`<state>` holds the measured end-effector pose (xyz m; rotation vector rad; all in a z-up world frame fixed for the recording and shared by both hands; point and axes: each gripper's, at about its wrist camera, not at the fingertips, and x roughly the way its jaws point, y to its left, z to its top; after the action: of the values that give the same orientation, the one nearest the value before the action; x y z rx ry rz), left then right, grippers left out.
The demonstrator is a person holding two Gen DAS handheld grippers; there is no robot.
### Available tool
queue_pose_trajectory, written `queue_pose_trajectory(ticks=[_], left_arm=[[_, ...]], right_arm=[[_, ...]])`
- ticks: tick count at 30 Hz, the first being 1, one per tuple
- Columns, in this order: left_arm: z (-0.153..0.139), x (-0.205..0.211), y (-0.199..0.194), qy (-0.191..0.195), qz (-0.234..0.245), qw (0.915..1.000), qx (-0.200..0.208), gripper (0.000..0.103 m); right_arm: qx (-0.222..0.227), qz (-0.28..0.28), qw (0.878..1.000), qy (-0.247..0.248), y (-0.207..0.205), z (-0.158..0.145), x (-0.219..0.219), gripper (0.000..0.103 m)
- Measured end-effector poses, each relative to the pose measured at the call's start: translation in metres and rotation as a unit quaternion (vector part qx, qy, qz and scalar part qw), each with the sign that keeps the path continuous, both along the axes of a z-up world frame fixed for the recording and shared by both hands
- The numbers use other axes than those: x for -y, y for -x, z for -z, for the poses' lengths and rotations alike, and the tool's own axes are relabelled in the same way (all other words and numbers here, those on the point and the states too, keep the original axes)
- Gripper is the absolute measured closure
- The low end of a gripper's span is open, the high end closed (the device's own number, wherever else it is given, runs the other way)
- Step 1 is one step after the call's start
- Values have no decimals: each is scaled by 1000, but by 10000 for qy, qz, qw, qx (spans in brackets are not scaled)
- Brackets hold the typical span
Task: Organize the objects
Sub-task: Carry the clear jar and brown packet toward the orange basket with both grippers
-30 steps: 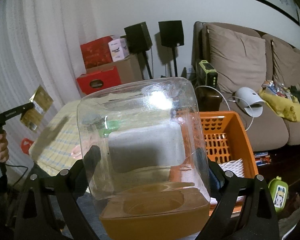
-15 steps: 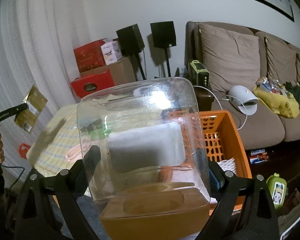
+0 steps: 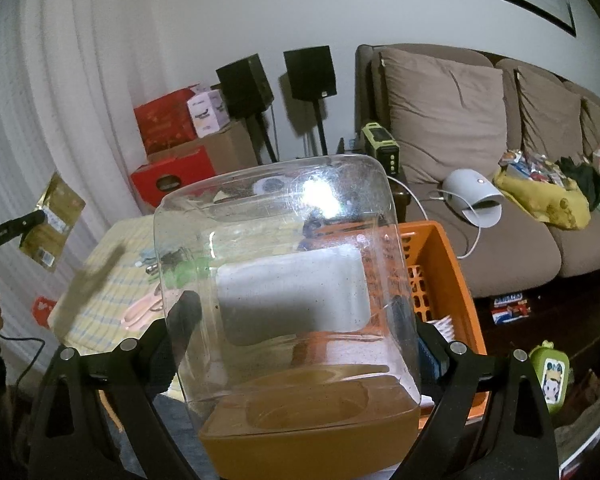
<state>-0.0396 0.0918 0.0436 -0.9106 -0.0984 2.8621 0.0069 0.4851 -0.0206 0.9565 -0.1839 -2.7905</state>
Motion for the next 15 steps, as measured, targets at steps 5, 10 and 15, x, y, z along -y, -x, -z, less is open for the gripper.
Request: queue_pose_trajectory(ticks=[5,10,15], left_arm=[[-4,-7,1,-48,98,9999,-9,97],[-7,-16,2,-228,217,9995,37,97],[-13,-36,-1,-327,470,9984,8,97]], right_arm=[[23,105,9999,-60,-1,1,-6,9],[6,184,9998,-31,-2,-1,-17,9],[-1,274,9996,7,-3,-2,-26,9]])
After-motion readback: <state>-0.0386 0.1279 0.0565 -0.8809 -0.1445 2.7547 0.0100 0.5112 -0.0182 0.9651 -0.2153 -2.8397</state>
